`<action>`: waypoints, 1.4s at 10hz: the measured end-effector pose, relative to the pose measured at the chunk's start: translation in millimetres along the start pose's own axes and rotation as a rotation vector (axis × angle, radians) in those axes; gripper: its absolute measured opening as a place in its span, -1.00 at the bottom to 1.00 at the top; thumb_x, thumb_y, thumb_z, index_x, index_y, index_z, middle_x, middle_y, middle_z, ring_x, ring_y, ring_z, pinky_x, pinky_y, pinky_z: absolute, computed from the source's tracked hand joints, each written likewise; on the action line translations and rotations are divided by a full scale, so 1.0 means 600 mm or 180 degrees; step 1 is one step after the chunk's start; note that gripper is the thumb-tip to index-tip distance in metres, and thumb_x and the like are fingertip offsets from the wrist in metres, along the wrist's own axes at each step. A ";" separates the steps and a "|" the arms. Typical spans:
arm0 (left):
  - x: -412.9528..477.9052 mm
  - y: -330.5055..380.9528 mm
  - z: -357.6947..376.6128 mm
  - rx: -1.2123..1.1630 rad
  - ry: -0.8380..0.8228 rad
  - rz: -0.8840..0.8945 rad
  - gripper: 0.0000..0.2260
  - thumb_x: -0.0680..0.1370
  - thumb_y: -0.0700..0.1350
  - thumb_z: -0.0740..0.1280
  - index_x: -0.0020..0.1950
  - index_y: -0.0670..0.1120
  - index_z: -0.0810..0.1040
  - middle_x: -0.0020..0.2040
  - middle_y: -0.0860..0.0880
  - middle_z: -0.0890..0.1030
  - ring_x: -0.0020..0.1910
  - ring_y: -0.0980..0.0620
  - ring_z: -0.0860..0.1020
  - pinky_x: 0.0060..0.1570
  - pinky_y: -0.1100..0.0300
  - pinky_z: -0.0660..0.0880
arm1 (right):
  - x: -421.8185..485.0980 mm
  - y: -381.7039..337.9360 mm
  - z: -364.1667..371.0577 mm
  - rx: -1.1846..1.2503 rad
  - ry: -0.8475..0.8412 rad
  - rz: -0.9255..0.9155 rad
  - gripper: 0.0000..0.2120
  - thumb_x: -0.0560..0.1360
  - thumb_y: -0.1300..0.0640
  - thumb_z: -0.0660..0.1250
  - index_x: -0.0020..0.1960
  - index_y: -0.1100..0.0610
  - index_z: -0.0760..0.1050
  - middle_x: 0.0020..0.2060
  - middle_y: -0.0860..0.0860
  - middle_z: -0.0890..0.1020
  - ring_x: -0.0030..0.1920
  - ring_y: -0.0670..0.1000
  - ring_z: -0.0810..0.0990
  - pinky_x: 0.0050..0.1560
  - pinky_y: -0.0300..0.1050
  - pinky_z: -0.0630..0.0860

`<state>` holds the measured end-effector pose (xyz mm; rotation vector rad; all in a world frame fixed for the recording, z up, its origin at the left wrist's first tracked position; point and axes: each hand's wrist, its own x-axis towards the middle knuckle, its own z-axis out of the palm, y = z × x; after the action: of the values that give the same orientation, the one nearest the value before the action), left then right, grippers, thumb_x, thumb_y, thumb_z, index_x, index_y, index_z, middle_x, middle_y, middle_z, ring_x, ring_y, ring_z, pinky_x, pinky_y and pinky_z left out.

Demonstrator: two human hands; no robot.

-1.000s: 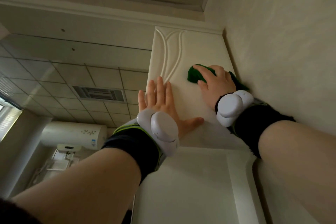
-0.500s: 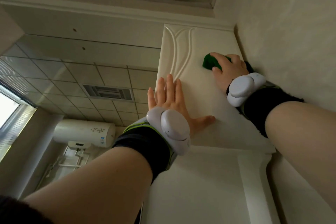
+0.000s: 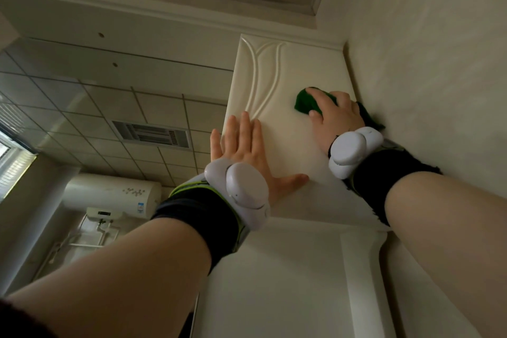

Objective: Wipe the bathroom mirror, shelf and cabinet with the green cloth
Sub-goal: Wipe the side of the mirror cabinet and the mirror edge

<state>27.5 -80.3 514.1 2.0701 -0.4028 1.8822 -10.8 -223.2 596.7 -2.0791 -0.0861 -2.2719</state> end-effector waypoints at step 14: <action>0.000 -0.002 -0.003 0.0081 -0.0153 -0.0001 0.05 0.31 0.53 0.09 0.53 -0.06 -0.26 0.52 0.01 -0.29 0.48 -0.01 -0.33 0.39 -0.03 -0.35 | 0.035 0.047 -0.003 0.0111 -0.0077 0.0088 -0.56 0.56 0.13 0.16 0.42 -0.10 0.26 0.36 0.15 0.28 0.30 0.25 0.30 0.33 0.01 0.21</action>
<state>26.4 -78.5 514.3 2.1353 -0.3917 1.8498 -11.9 -251.4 617.3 -2.0777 -0.0967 -2.2136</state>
